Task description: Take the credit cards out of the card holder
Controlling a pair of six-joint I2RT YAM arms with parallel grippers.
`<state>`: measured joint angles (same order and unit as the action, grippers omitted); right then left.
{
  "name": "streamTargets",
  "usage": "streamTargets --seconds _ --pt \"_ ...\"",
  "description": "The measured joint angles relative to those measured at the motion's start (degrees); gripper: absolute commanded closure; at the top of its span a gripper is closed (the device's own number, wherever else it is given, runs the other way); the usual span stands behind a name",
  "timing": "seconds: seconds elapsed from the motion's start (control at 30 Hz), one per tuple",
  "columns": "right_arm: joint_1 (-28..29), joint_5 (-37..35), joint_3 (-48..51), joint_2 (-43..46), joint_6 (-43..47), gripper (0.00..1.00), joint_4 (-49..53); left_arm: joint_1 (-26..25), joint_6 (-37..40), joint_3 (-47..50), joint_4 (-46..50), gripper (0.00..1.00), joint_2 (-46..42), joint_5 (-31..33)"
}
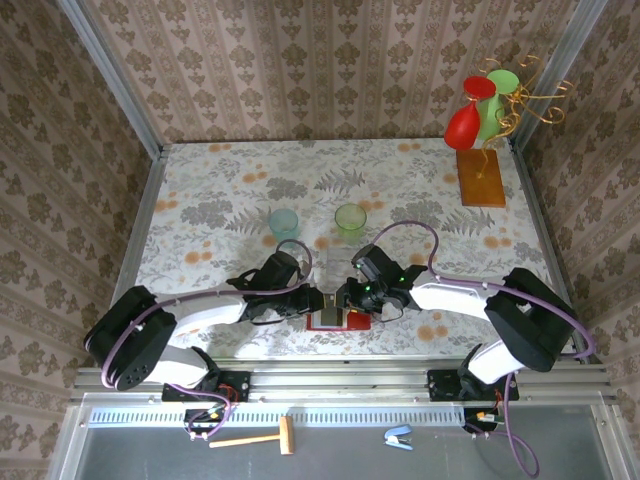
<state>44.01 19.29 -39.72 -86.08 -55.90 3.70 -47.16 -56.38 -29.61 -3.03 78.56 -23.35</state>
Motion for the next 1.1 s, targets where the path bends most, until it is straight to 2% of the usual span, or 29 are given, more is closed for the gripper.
streamTargets --seconds 0.47,1.1 --pt "0.0 2.6 0.0 -4.4 0.0 0.78 -3.5 -0.1 -0.6 0.1 -0.9 0.75 1.7 0.0" --pt "0.0 -0.1 -0.5 -1.9 1.6 0.77 1.5 -0.1 -0.6 0.4 -0.6 0.74 1.7 0.0"
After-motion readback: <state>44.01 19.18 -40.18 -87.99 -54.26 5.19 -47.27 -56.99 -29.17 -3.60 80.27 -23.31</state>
